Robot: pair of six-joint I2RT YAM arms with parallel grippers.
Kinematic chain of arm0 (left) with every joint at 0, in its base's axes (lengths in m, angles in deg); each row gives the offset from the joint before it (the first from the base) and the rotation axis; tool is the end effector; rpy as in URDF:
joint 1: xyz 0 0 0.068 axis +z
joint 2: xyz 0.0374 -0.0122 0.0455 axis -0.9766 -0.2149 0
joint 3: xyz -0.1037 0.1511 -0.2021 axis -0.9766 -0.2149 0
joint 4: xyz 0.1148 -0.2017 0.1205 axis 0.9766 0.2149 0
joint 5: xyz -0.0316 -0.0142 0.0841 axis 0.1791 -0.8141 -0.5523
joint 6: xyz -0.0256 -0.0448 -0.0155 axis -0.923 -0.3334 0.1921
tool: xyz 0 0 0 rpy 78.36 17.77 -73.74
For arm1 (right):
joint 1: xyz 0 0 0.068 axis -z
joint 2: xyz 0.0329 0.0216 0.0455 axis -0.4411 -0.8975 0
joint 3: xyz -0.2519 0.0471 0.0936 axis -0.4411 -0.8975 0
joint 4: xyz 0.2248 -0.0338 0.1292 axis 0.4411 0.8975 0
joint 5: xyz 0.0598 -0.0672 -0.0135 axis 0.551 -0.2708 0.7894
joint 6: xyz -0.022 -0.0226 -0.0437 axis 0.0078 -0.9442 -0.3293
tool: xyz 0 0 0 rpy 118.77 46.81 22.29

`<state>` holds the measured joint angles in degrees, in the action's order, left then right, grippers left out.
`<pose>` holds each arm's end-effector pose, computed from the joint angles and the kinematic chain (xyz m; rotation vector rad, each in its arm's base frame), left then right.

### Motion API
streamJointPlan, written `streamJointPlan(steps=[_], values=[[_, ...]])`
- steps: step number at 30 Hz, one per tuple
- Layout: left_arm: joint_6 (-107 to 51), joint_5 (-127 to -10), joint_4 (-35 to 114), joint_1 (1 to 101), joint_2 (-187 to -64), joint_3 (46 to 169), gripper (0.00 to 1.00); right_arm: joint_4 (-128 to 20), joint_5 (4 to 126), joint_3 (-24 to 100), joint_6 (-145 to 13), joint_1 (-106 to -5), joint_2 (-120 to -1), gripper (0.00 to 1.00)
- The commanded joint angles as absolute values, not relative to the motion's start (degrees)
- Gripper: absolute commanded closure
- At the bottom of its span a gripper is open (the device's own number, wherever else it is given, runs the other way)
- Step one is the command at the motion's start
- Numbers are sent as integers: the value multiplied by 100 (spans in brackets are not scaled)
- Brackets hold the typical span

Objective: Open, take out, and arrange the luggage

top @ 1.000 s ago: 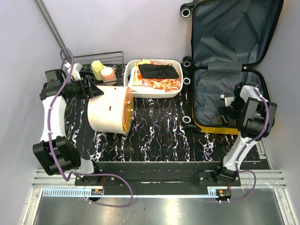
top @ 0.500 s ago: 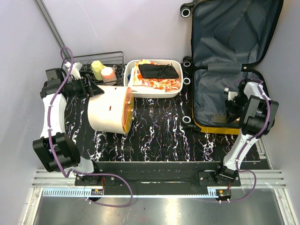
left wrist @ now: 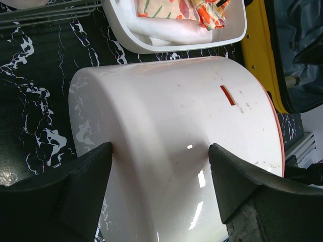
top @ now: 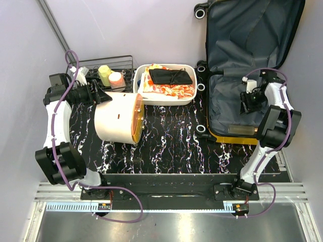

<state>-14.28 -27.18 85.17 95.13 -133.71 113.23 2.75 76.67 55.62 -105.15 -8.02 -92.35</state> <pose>0.2986 0.0660 0.3378 0.0727 2.2057 -0.8521 0.3819 -0.1130 0.2253 -0.3977 2.7589 0.2921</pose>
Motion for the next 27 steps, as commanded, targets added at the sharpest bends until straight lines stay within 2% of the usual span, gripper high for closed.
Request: streamJointPlan(steps=[1,4,7,11,16,20,21,23,24,25,27], values=[[-971,-3054,9303,9376,-13662,11131,21,545,7654,5694,-11551,-816,-9015,36],[-989,-3045,9303,9376,-13662,11061,21,1108,7698,5246,-12561,-816,-8725,21],[-989,-3045,9294,9368,-13671,11052,21,1434,7716,4737,-13458,-816,-8444,15],[-1015,-3027,9286,9376,-13741,11104,21,902,7523,4349,-13882,-833,-8514,11],[-1007,-3045,9312,9376,-13785,11183,21,-181,7171,3936,-13970,-991,-8794,13],[-945,-3089,9373,9385,-13856,11298,21,-1120,7013,3769,-13830,-1149,-8927,27],[-945,-3115,9373,9377,-13856,11306,21,-1202,7004,3743,-13777,-1158,-8927,36],[-954,-3124,9382,9394,-13865,11315,21,-1237,7048,3751,-13759,-1167,-8883,46],[-954,-3124,9382,9394,-13865,11324,21,-1238,7065,3760,-13742,-1167,-8831,59],[-954,-3124,9374,9394,-13865,11324,21,-1229,7083,3769,-13741,-1167,-8717,64],[-954,-3124,9373,9394,-13865,11333,21,-1211,7109,3830,-13759,-1167,-8558,81]])
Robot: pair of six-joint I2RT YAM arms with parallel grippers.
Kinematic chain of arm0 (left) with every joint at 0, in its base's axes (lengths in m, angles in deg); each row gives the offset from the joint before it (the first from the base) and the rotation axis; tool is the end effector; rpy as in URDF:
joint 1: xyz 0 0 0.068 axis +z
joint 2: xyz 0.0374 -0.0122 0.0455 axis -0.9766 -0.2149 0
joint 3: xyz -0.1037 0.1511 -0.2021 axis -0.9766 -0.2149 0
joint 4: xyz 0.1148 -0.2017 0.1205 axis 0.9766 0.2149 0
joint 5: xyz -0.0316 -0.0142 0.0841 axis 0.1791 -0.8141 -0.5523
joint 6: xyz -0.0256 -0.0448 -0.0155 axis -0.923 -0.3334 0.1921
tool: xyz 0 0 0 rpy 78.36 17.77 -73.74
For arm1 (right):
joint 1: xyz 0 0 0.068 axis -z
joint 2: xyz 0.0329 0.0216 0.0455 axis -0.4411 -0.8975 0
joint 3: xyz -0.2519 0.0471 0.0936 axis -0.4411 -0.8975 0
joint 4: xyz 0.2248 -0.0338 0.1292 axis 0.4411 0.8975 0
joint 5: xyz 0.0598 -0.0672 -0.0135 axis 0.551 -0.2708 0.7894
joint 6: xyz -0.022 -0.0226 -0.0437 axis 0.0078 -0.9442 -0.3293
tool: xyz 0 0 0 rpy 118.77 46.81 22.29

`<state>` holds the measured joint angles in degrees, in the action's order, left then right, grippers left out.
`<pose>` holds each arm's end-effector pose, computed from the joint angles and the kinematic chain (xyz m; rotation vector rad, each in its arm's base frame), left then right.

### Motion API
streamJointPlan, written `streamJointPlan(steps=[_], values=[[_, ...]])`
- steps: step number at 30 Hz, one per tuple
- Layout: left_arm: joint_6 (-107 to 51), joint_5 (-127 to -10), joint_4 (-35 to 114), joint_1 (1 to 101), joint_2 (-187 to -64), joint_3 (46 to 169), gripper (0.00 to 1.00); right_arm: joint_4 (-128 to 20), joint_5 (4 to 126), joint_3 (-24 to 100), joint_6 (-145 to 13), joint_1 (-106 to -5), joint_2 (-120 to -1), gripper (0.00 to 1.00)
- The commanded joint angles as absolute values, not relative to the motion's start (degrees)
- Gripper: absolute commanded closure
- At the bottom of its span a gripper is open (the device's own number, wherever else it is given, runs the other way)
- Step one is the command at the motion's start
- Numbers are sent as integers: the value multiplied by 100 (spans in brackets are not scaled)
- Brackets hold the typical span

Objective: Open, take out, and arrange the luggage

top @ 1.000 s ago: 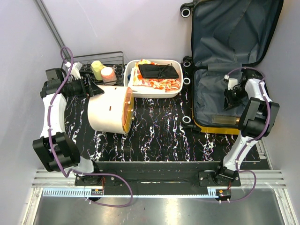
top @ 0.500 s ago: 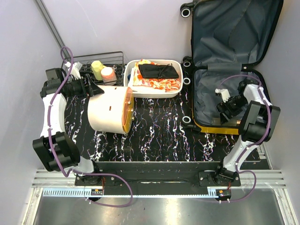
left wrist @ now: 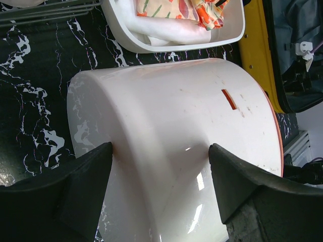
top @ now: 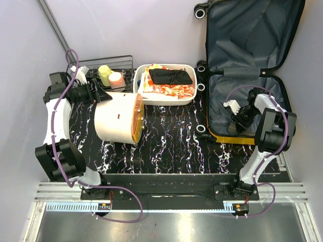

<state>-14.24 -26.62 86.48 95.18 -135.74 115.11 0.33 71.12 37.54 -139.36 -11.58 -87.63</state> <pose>0.3056 0.0682 0.3366 0.0632 2.2202 -0.8756 0.3356 -0.0788 0.1722 -1.3013 2.6538 0.2379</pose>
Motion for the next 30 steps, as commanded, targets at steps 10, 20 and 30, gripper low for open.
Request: streamJointPlan(steps=[10,20,30], values=[[-1024,-3036,9382,9394,-13909,11394,21,-728,7557,5630,-13575,-1176,-8872,100],[-1050,-3098,9373,9403,-13829,11385,21,-710,7689,6669,-13636,-1343,-9884,100],[-1050,-3106,9382,9403,-13882,11526,21,-385,8182,6273,-13805,-1536,-10008,68]])
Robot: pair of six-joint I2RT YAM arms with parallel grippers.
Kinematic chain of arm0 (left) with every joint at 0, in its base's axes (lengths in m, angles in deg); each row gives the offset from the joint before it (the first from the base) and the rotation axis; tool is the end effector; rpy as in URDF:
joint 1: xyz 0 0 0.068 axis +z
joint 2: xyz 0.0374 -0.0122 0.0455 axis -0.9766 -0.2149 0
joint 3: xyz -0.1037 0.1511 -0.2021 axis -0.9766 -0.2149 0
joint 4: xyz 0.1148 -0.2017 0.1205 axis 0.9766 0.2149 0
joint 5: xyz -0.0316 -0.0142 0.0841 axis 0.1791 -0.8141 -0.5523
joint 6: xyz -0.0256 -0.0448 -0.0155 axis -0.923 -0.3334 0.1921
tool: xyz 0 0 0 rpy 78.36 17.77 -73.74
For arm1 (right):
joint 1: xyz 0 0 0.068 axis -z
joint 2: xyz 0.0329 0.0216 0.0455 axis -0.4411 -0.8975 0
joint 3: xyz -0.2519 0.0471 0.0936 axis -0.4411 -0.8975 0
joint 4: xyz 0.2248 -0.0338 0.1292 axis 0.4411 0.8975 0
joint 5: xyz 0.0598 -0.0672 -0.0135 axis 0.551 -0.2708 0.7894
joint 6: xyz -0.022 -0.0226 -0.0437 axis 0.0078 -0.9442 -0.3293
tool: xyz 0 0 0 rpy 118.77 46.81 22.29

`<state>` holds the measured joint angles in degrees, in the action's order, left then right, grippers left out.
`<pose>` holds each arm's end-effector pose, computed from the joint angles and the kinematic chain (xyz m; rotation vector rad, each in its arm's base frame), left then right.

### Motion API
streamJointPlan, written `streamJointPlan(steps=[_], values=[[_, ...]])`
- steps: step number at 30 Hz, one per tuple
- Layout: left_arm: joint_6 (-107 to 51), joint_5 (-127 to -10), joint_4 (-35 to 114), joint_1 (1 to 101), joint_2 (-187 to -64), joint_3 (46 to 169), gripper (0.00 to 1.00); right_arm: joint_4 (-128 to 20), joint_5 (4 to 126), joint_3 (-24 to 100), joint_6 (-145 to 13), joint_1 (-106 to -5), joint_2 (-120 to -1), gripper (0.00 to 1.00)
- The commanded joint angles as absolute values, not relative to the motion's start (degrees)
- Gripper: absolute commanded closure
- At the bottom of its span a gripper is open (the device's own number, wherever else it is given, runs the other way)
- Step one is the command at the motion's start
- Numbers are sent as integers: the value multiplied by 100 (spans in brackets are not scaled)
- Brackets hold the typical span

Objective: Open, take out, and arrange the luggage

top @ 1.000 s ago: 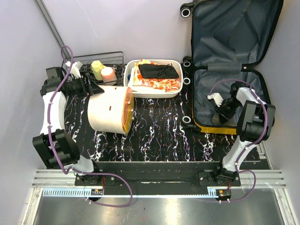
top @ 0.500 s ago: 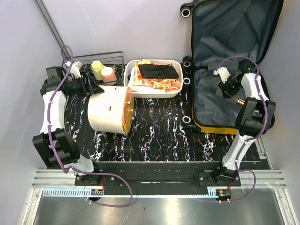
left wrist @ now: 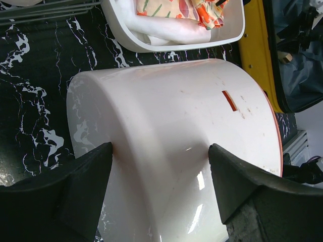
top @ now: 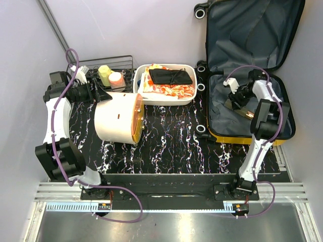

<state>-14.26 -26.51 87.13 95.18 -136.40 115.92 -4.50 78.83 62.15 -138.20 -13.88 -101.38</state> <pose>0.3078 0.0689 0.3370 0.0589 2.2259 -0.8826 0.4346 -0.0815 0.1978 -1.2648 2.3555 0.1338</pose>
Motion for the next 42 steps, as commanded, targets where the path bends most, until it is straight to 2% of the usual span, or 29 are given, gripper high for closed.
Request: streamJointPlan(steps=[1,2,8,14,16,25,32,42], values=[[-1042,-3106,9374,9403,-13873,11544,21,-350,8216,6387,-13594,-1536,-10008,59],[-1042,-3115,9373,9403,-13865,11579,21,-289,8295,6771,-13061,-1536,-10008,45],[-1033,-3115,9365,9394,-13803,11544,21,151,9420,8258,-11389,-1781,-9885,22],[-1006,-3150,9373,9368,-13724,11518,21,-59,10544,8304,-10484,-2581,-9560,23],[-989,-3159,9382,9368,-13680,11483,22,-461,10905,8243,-10113,-3213,-9525,25],[-884,-3256,9373,9341,-13381,11289,23,-2178,11460,7759,-8575,-5164,-9753,29],[-919,-3361,9338,9271,-13258,11122,23,-2494,11583,7574,-8767,-5868,-9744,32],[-1050,-3352,9171,9253,-13232,10955,24,-2565,11293,7785,-8917,-6282,-10051,35]])
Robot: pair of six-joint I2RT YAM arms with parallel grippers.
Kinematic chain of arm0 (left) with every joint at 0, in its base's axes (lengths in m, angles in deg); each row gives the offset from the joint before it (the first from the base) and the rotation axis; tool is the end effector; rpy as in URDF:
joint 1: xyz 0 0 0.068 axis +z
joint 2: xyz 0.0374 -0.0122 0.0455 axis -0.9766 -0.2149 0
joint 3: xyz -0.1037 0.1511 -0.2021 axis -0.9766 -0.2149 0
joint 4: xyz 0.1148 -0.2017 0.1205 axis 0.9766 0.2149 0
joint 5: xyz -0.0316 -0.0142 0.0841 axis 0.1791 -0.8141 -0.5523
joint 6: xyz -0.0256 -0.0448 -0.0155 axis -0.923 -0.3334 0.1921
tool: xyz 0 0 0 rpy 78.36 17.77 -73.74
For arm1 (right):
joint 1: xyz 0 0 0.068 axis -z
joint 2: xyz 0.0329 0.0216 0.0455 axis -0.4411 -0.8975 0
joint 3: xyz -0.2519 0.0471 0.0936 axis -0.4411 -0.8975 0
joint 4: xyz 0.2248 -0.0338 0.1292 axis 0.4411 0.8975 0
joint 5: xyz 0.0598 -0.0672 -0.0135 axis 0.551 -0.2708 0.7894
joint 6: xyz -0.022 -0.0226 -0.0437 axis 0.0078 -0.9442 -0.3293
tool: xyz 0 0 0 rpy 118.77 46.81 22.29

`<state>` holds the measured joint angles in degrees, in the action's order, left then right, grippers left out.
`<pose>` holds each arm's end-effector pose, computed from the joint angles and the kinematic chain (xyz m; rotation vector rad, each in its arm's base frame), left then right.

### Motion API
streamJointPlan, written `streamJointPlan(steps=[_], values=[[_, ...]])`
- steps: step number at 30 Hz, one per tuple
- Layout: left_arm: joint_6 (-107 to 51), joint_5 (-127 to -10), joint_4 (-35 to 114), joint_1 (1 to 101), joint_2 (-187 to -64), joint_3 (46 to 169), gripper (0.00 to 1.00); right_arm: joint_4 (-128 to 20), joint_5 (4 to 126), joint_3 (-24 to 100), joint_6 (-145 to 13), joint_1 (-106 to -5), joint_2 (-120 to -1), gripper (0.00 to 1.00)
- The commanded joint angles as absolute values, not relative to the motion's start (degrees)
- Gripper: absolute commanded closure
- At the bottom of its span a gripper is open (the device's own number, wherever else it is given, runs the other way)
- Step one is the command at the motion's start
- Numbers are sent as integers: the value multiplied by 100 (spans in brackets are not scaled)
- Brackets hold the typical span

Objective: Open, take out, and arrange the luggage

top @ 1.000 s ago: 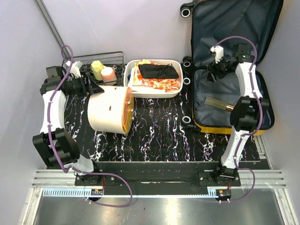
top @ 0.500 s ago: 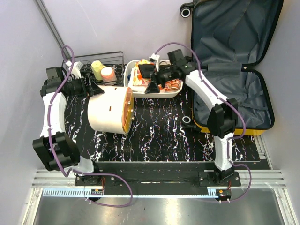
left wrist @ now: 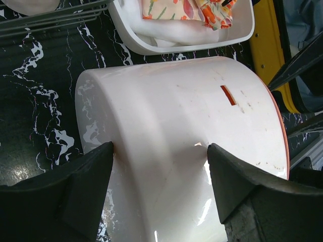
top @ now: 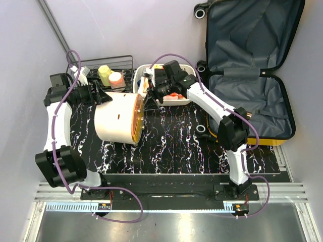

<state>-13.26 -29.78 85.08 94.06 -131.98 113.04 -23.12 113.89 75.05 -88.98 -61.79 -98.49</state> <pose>0.2937 0.0597 0.3445 0.1062 2.2018 -0.7876 0.3672 0.2994 0.3182 -1.4071 1.6470 1.2776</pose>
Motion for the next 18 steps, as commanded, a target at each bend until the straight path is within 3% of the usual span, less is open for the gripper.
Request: streamJointPlan(steps=[1,10,18], values=[[-1042,-3335,9171,9245,-13223,10929,24,-2565,11275,7837,-8899,-6335,-10069,36],[-1024,-3352,9171,9245,-13188,10911,24,-2617,11038,7715,-8996,-6634,-10087,43],[-1059,-3352,9110,9245,-13179,10788,25,-2881,11047,7715,-8679,-6739,-10017,54]])
